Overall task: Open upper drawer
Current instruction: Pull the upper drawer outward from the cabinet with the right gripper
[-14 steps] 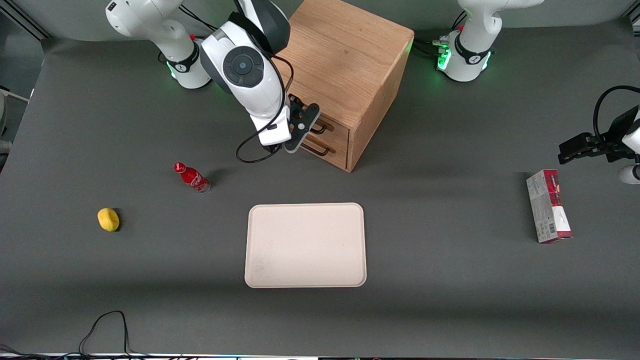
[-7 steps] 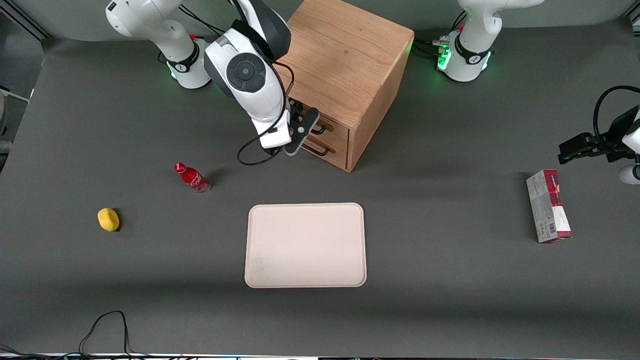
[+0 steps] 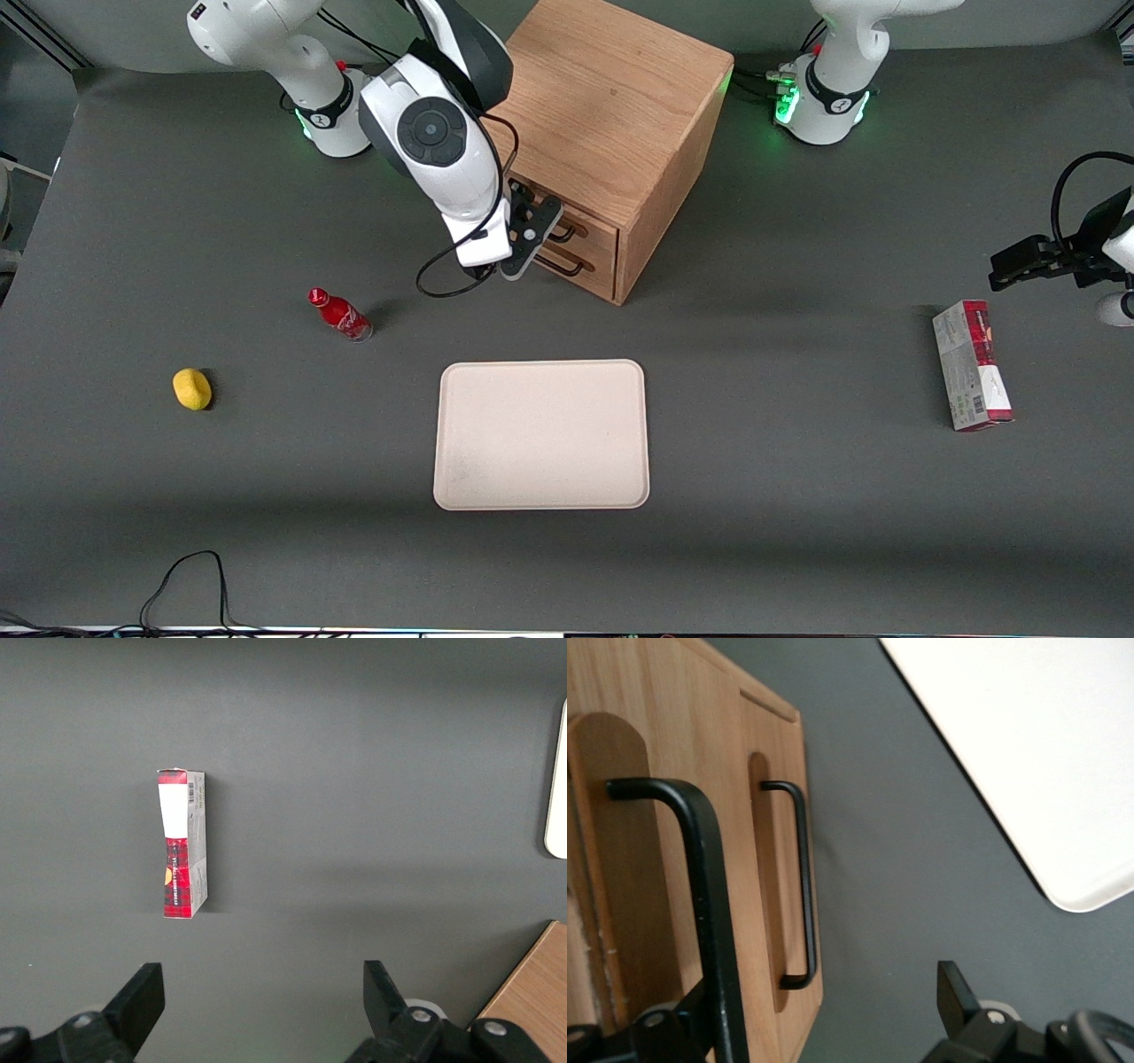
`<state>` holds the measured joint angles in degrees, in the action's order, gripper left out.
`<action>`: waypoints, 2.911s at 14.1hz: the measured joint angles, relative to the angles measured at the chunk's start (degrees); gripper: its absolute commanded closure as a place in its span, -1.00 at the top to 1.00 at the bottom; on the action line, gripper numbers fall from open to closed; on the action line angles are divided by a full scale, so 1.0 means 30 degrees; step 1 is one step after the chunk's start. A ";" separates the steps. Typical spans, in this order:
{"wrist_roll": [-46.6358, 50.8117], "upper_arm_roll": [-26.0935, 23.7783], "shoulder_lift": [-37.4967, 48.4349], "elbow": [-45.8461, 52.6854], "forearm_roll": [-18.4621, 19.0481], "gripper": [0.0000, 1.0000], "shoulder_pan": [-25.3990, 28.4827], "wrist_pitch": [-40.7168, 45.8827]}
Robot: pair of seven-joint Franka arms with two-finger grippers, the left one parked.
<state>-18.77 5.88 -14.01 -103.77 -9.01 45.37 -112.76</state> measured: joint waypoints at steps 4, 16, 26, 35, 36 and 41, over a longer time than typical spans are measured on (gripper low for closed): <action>-0.0049 0.0150 -0.0441 0.0678 0.0438 1.00 -0.0781 -0.0084; -0.1634 0.0163 -0.1906 0.2872 0.0504 1.00 -0.2303 0.1146; -0.2647 0.0194 -0.3935 0.5813 0.0543 1.00 -0.3893 0.2133; -0.2833 0.0207 -0.5157 0.7228 0.0655 1.00 -0.5150 0.2234; -0.2838 0.0208 -0.5278 0.7392 0.0729 1.00 -0.5328 0.2234; -0.2856 0.0173 -0.5624 0.7911 0.0943 1.00 -0.5558 0.2396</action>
<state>-27.34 6.40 -30.88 -80.04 -6.18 28.70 -105.57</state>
